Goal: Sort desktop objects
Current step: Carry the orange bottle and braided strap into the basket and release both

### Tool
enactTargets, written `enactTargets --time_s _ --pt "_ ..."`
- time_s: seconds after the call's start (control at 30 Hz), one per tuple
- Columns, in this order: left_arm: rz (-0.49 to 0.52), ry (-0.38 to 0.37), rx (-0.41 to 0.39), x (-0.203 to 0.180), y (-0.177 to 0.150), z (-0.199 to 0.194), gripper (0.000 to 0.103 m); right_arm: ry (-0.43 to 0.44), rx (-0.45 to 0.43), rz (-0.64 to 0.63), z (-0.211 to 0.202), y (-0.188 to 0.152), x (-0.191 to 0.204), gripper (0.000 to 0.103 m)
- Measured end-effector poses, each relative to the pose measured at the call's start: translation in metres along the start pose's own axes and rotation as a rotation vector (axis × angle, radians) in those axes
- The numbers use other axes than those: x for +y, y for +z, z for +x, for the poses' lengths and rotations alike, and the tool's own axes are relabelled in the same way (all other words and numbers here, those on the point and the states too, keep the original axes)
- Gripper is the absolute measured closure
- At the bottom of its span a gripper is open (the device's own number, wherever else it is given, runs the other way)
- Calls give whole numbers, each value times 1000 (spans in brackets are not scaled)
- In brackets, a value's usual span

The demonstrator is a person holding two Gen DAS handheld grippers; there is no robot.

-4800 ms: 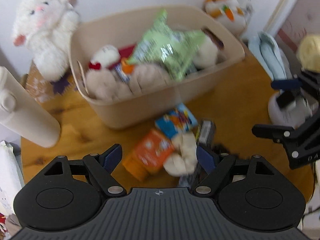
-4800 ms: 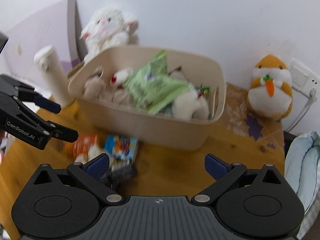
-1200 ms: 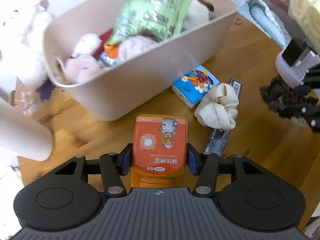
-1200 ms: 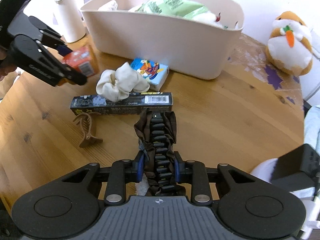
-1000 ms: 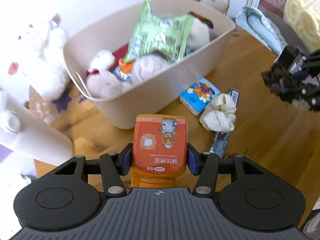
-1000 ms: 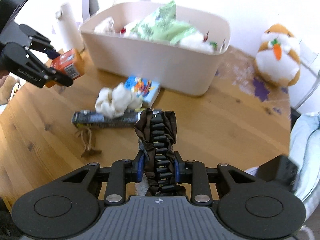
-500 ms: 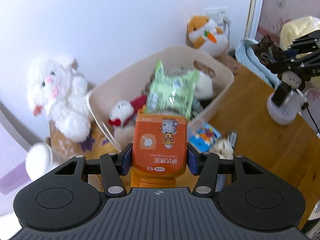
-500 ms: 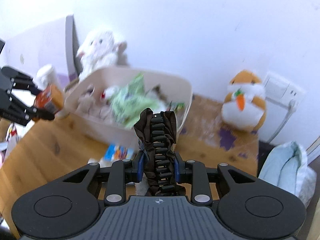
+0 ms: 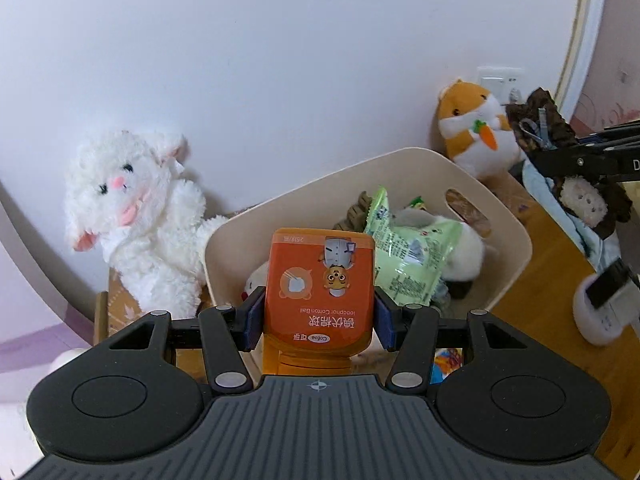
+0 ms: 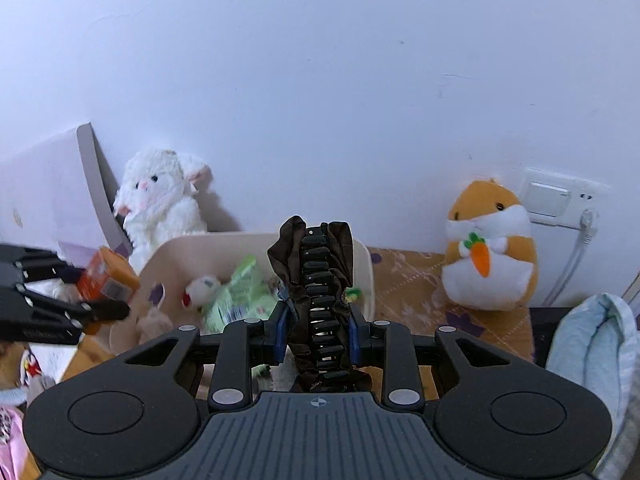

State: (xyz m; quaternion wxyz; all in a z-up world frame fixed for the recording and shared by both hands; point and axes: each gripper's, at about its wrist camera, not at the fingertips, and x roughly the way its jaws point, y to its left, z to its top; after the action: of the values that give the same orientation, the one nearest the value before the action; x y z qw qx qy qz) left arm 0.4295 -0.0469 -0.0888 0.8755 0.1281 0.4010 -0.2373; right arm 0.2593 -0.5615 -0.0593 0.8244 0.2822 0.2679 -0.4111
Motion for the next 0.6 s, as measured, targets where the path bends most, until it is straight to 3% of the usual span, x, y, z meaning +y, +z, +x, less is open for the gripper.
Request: enactTargets --time_s 0.33,0.6 --pt "2 3 66 -10 1 50 48 -13 66 5 66 24 18 76" --pt "-14 11 111 -13 -5 77 48 -109 169 8 123 16 17 75"
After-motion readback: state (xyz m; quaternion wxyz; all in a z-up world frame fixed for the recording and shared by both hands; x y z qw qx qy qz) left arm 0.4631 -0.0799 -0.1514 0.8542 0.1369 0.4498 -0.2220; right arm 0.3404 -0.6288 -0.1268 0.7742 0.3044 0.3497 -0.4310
